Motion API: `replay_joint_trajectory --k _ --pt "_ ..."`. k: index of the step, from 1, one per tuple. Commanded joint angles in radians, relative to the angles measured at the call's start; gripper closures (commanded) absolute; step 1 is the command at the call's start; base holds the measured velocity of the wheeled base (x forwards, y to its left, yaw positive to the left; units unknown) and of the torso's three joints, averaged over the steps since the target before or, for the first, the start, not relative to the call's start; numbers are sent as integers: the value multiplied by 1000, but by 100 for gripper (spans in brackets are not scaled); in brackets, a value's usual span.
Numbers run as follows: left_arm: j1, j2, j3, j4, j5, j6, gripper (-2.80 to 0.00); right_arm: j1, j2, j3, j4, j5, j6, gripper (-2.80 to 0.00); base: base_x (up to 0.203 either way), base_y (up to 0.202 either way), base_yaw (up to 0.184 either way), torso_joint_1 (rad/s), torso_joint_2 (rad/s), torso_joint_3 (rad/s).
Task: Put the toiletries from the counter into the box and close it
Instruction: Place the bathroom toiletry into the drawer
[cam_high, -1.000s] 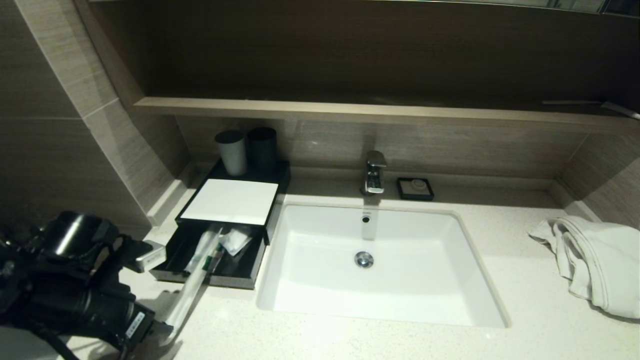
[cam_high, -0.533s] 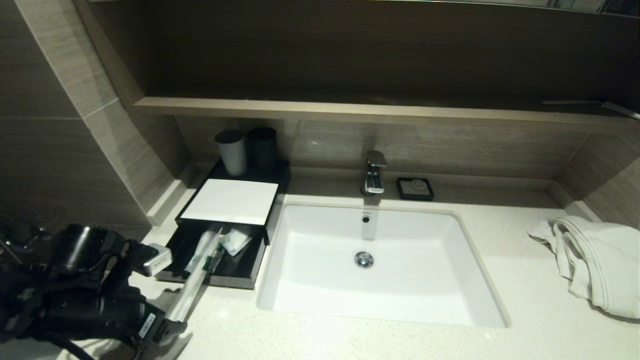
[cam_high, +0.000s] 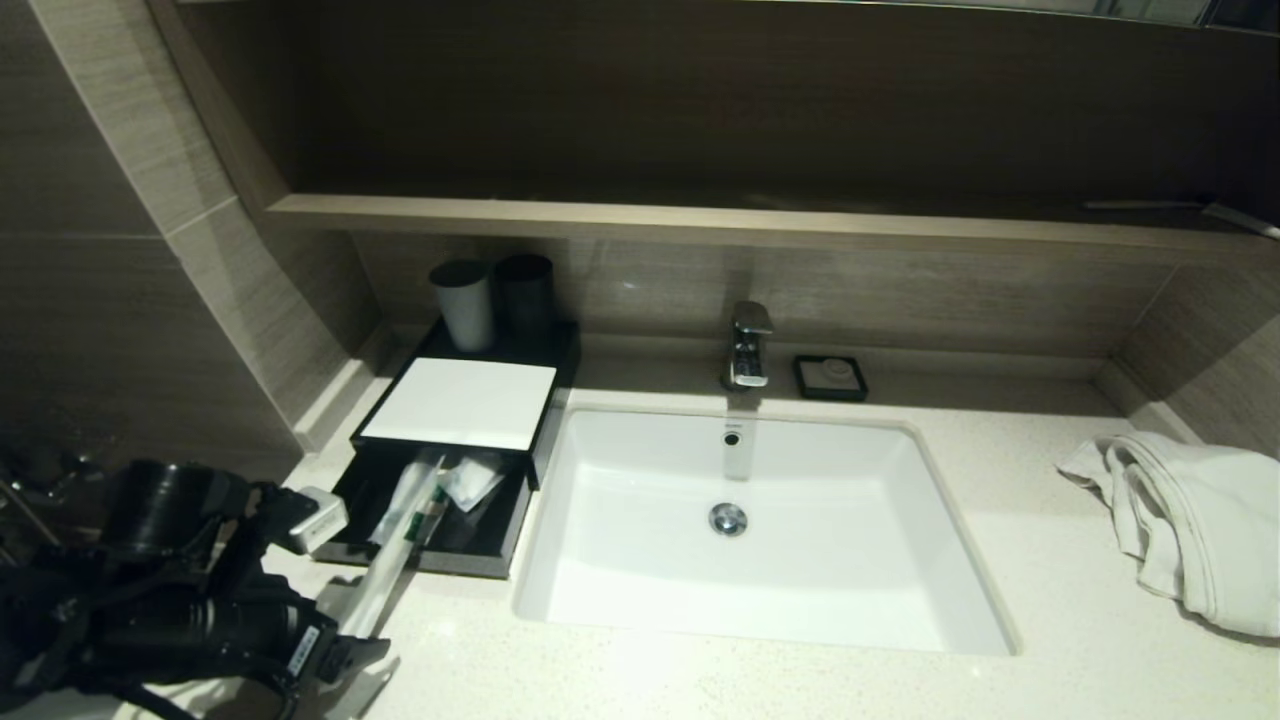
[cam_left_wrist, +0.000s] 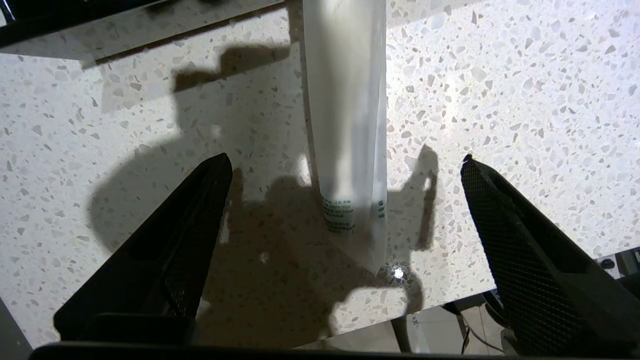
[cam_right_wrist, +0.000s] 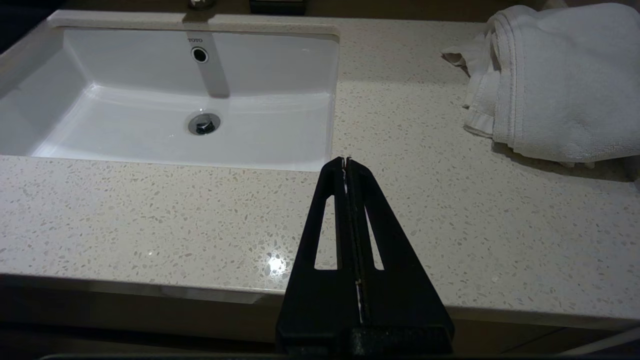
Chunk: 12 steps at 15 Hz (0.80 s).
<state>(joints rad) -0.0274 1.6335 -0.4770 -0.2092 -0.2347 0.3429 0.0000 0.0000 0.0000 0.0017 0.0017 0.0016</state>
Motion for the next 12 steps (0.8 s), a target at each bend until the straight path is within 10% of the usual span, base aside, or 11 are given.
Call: replay_joint_trajectory --k 1,11,12 --pt "0 20 0 -4 0 2 -280 0 0 0 0 0 0 0 0 0 0 0 0 0" --pt "0 52 20 -84 -2 -1 -280 0 0 0 0 0 0 0 0 0 0 0 0 0" --pt "0 54 19 -84 -2 -1 0 0 0 0 0 1 0 0 0 0 0 0 0 0"
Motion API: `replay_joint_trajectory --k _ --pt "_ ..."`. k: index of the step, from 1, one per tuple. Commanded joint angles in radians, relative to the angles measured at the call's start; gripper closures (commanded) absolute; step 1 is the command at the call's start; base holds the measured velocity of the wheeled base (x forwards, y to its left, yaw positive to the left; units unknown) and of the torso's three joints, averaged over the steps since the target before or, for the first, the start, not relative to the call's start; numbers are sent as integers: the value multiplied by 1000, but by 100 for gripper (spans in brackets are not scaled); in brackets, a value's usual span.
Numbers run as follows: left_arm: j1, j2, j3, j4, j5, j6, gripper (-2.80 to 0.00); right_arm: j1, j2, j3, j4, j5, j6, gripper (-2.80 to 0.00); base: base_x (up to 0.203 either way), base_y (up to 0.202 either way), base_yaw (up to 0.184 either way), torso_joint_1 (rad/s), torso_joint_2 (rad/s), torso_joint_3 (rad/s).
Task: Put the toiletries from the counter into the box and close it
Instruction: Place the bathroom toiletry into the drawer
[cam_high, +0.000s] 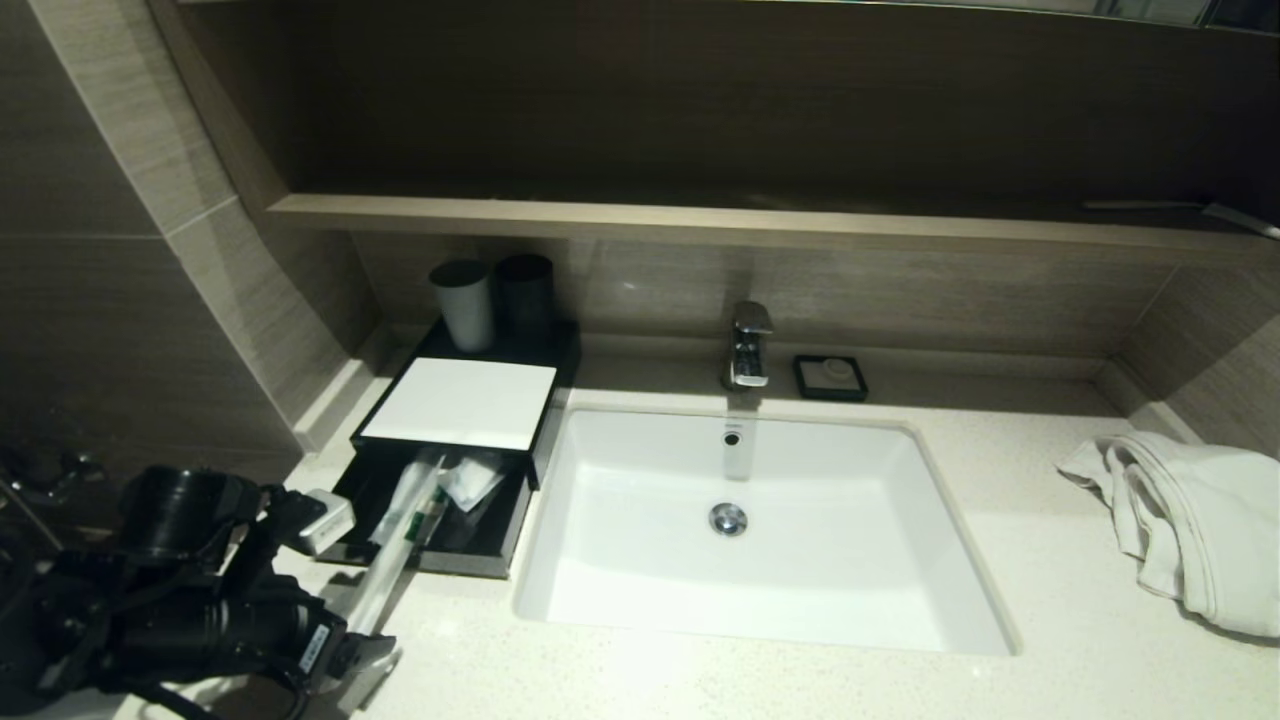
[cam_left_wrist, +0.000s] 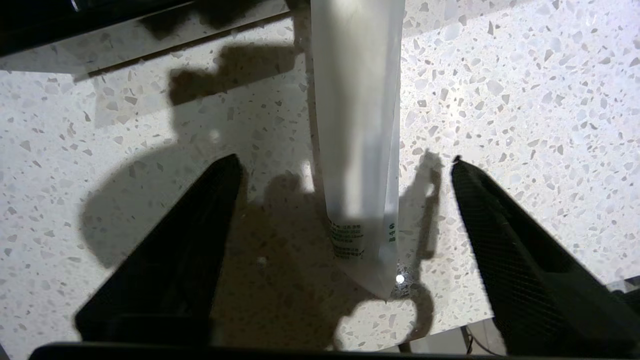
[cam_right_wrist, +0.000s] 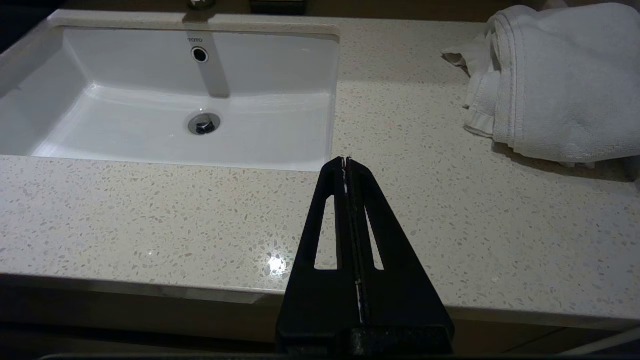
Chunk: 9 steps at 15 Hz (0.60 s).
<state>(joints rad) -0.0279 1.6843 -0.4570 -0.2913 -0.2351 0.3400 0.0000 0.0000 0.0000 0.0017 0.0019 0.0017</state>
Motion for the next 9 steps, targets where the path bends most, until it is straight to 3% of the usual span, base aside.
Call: replay_joint_trajectory --k 1,9 --pt "2 6 -2 -2 -1 2 0 0 0 0 0 1 0 0 0 0 0 0 0 0" --pt "2 -9 -4 -2 -1 2 0 0 0 0 0 0 0 0 0 0 0 0 0 0"
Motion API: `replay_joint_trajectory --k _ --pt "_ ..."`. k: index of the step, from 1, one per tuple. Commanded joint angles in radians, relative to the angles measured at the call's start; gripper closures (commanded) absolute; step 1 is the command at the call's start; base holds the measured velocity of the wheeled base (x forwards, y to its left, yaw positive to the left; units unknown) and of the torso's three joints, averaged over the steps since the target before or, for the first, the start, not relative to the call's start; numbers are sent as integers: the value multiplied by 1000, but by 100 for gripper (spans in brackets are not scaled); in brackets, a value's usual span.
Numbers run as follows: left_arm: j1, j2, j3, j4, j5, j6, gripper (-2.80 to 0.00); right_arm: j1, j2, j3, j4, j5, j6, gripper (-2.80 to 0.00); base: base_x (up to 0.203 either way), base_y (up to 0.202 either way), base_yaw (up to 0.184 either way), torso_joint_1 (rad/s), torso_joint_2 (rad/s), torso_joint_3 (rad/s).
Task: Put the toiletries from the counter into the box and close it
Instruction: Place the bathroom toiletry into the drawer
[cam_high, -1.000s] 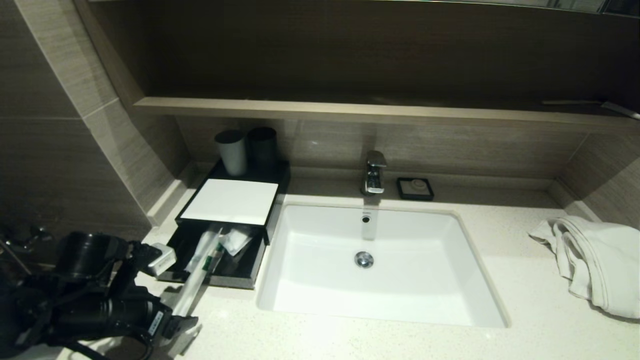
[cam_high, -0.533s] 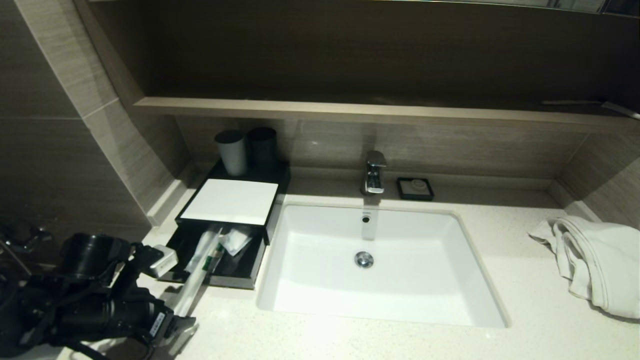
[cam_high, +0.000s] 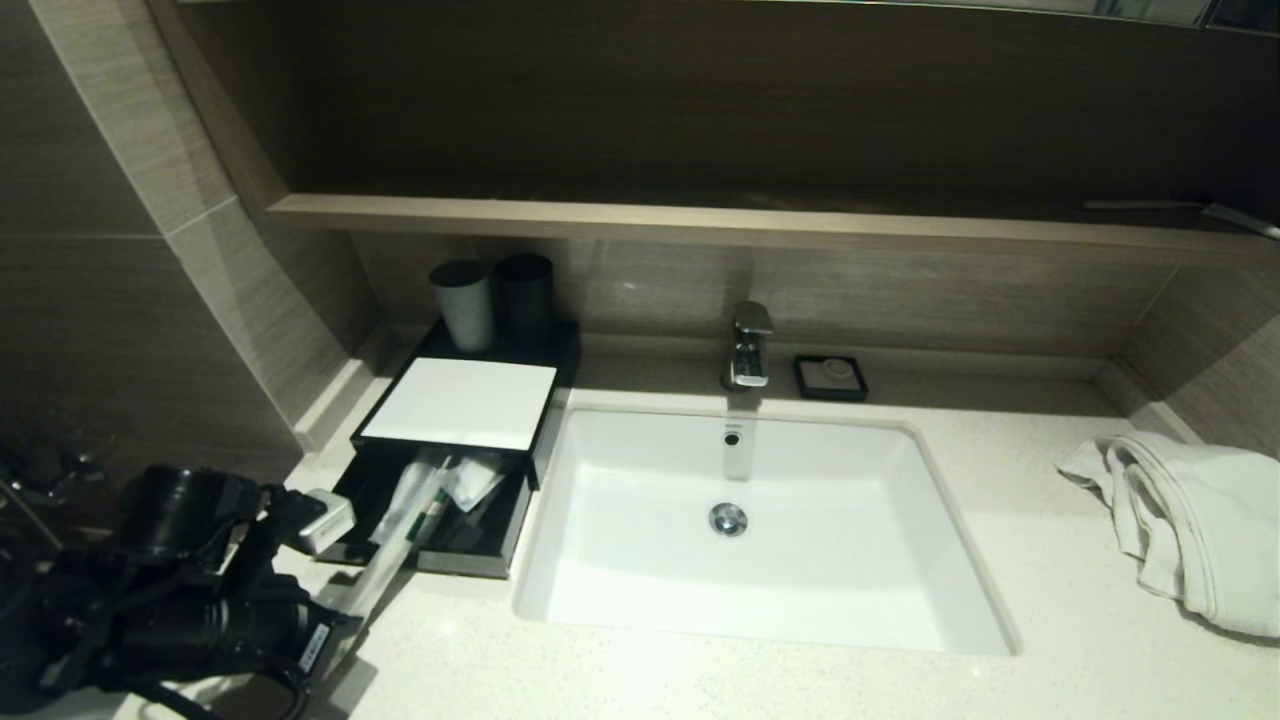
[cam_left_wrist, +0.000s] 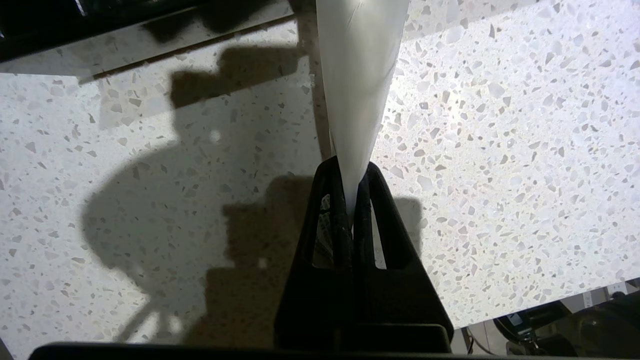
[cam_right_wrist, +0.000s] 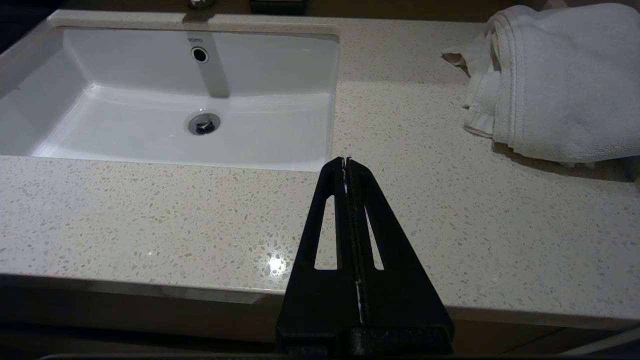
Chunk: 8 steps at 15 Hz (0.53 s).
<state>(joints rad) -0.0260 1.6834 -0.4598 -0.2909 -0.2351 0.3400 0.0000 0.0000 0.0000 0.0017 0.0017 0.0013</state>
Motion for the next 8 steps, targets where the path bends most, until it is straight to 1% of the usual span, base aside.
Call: replay_joint_trajectory --k 1,5,8 --pt "0 -14 -4 -2 -1 2 0 0 0 0 0 0 0 0 0 0 0 0 0 0" --pt "0 -42 -12 -1 0 -12 0 0 0 0 0 0 0 0 0 0 0 0 0 0" --pt "0 -110 -15 8 2 -33 0 0 0 0 0 0 0 0 0 0 0 0 0 0"
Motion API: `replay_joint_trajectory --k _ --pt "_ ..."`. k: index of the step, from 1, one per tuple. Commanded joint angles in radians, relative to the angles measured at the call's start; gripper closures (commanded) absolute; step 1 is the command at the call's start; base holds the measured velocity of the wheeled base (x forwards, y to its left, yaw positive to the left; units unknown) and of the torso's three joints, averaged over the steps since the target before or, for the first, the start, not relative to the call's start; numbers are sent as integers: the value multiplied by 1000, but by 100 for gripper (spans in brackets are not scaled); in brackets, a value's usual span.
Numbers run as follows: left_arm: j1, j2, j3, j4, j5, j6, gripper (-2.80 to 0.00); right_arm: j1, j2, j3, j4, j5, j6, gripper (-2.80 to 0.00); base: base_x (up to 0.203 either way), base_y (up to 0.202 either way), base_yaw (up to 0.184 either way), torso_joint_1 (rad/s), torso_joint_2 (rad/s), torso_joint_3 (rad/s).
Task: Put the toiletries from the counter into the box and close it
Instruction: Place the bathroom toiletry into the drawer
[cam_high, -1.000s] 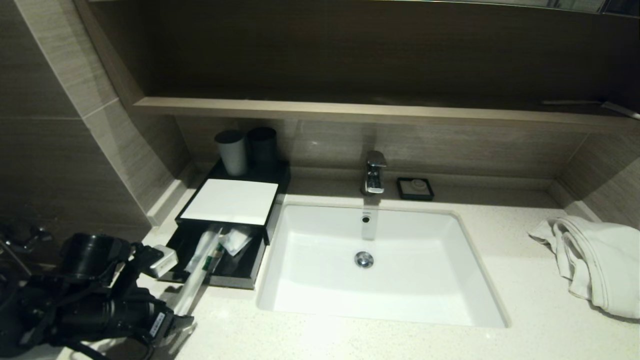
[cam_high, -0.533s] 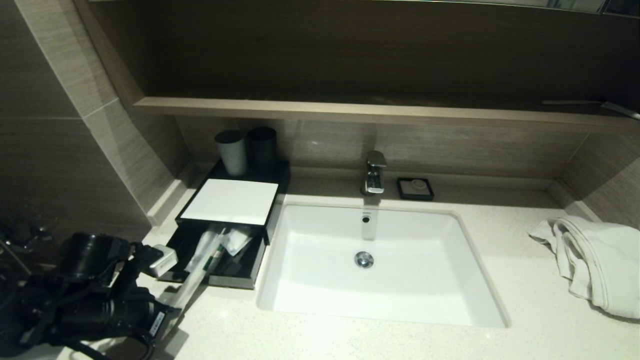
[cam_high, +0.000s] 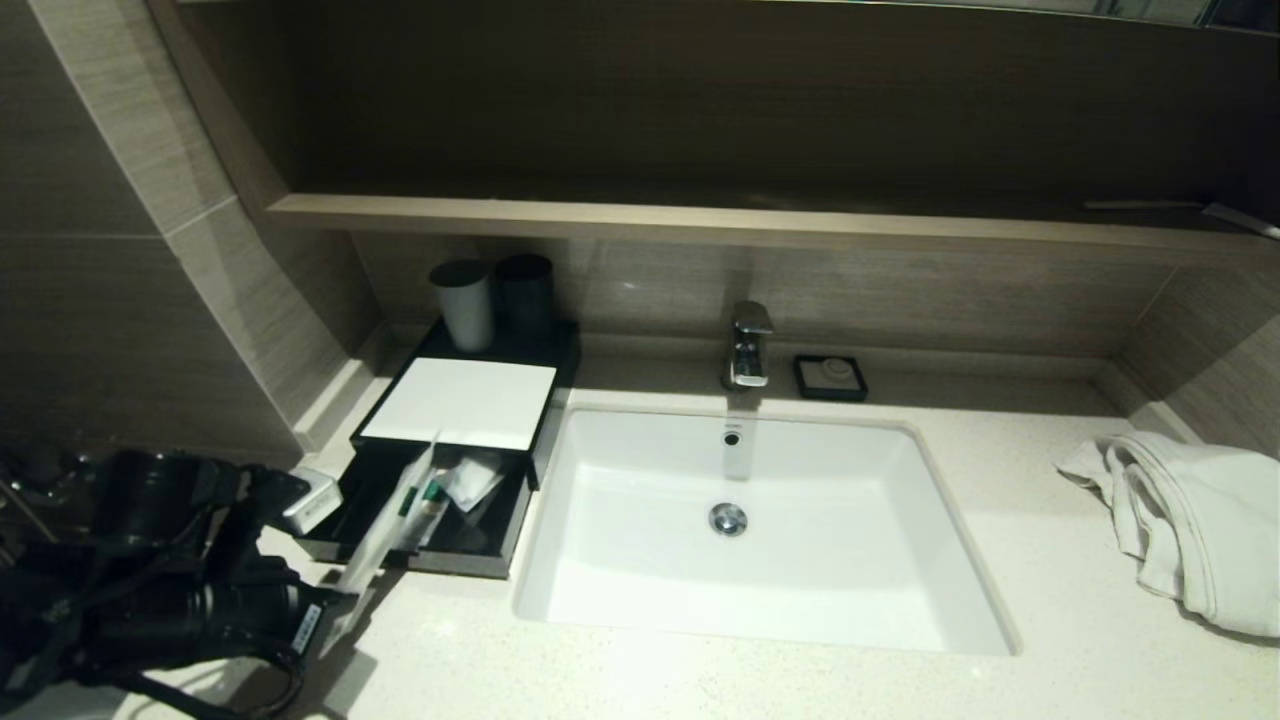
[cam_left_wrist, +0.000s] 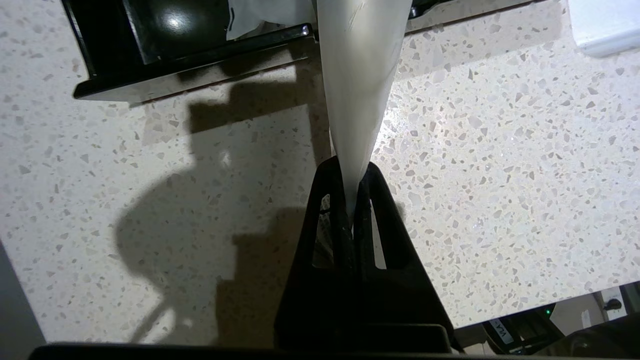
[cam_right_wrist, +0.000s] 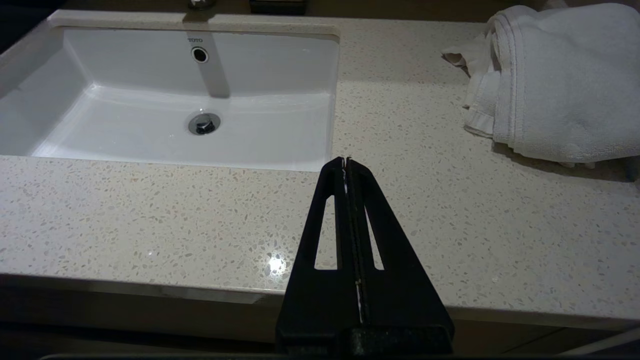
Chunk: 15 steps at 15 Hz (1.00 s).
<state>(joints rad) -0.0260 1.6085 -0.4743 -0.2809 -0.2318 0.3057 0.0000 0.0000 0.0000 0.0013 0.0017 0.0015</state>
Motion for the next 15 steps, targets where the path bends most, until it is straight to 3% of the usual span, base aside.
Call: replay_joint_trajectory --k 1,4,8,10,12,15 --pt "0 -55 -2 11 1 3 0 0 0 0 0 1 0 0 0 0 0 0 0 0" --pt "0 -97 -109 200 1 4 0 0 0 0 0 1 0 0 0 0 0 0 0 0" --pt "0 -110 -388 666 14 5 0 0 0 0 0 0 0 0 0 0 0 0 0 0" --pt "-1 -57 -501 843 61 9 0 0 0 0 0 0 0 0 0 0 0 0 0 0" --pt "-1 11 -550 893 173 10 0 0 0 0 0 0 0 0 0 0 0 0 0 0" --pt "-2 75 -628 982 216 17 0 0 0 0 0 0 0 0 0 0 0 0 0 0"
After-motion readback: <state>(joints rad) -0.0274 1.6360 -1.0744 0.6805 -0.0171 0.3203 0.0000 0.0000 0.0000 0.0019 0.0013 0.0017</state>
